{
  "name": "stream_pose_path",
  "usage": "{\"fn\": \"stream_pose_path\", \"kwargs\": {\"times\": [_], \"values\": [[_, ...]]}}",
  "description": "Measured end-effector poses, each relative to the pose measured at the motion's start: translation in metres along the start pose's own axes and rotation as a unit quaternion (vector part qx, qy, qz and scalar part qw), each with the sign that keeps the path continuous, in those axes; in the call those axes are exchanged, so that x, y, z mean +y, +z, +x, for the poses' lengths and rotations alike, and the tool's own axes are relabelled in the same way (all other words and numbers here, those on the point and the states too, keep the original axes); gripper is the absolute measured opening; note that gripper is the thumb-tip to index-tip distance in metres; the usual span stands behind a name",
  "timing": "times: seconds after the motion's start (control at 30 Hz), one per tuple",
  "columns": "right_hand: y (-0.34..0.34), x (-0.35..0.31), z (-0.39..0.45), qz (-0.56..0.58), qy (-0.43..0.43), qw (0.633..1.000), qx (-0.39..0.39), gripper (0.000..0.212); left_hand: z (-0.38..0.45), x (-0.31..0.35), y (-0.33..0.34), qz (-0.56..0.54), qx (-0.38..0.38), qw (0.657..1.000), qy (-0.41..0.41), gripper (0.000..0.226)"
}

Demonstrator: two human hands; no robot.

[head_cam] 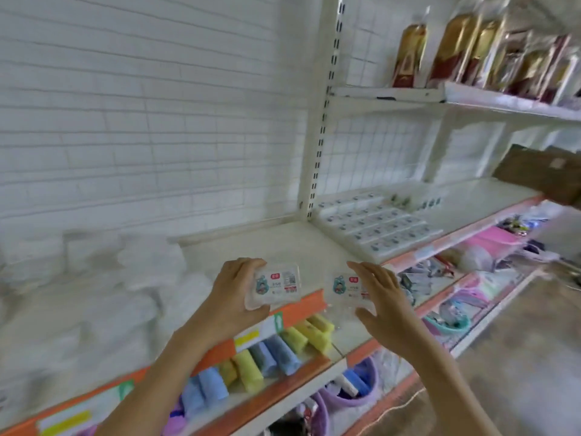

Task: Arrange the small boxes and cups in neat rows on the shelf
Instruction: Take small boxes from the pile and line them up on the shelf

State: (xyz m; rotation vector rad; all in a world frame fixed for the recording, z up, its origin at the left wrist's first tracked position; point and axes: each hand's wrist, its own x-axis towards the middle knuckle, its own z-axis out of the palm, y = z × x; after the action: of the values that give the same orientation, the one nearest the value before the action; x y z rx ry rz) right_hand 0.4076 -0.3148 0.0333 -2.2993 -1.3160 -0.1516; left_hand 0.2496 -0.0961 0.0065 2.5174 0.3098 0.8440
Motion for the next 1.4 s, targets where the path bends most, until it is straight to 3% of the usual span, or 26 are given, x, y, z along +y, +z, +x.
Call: {"fn": "stream_pose_path", "kwargs": {"times": [0.37,0.63,0.93,1.2,1.33,1.4], "values": [[-0.052,0.166,-0.142,0.016,0.144,0.989,-0.008,0.074,0.029,0.132,0.173,-0.076,-0.104,0.991,0.035,0.083],[-0.065,0.237,-0.157,0.029,0.189,0.982,0.005,0.076,0.074,0.169,0.242,-0.066,-0.161,0.982,0.071,0.086],[-0.074,0.334,-0.074,0.017,0.16,0.986,-0.053,0.071,0.174,0.162,0.313,-0.098,-0.185,0.976,0.062,0.072],[-0.102,0.422,0.061,0.021,0.076,0.995,-0.056,0.074,0.307,0.135,0.341,-0.089,-0.081,0.993,0.018,0.077],[-0.102,0.452,0.116,0.06,0.045,0.996,-0.046,0.075,0.354,0.119,0.335,-0.051,-0.071,0.996,-0.013,0.088],[-0.101,0.465,0.147,0.072,0.016,0.997,-0.036,0.074,0.373,0.109,0.331,-0.05,-0.049,0.997,-0.045,0.081]]}}
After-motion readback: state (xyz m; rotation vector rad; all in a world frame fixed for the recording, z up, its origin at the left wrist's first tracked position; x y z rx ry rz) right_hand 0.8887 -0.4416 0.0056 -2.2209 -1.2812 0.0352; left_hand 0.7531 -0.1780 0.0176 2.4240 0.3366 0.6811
